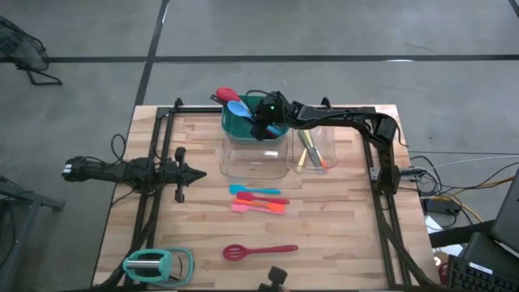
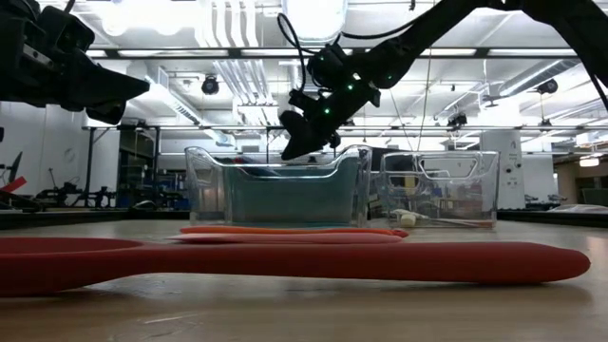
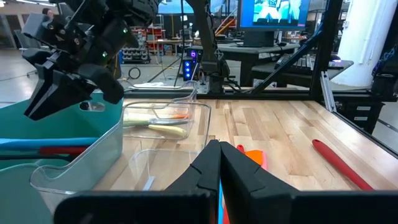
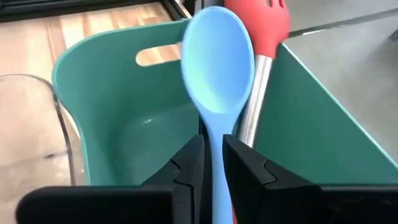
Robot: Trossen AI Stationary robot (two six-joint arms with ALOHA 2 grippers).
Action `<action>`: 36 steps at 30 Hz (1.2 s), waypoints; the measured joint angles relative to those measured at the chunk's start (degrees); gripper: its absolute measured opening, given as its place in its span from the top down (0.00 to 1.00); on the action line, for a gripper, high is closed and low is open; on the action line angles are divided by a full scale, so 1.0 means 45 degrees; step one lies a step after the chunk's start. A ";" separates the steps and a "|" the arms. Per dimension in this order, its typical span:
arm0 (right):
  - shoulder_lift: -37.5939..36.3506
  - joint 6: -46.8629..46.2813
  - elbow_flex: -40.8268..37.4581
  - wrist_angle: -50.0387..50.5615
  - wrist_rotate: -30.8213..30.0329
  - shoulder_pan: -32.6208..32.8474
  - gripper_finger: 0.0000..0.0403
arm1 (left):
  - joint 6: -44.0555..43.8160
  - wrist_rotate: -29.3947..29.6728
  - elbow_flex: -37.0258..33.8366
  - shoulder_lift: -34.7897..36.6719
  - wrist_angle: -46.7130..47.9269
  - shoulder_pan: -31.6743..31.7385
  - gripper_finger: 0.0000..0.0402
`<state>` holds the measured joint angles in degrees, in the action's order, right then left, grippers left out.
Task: Pick & Place Kitchen Items
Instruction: Put the red slotted spoon into the green bin
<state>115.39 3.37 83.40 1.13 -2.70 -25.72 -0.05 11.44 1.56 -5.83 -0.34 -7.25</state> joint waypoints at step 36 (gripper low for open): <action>0.0200 -0.2101 0.1151 0.1876 -0.2552 0.9545 0.47 | 0.0000 0.0000 -0.0003 0.0001 -0.0004 -0.0004 0.98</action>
<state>116.29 -6.08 88.58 9.57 -14.18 17.24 -0.05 11.44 1.55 -5.82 -0.36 -7.27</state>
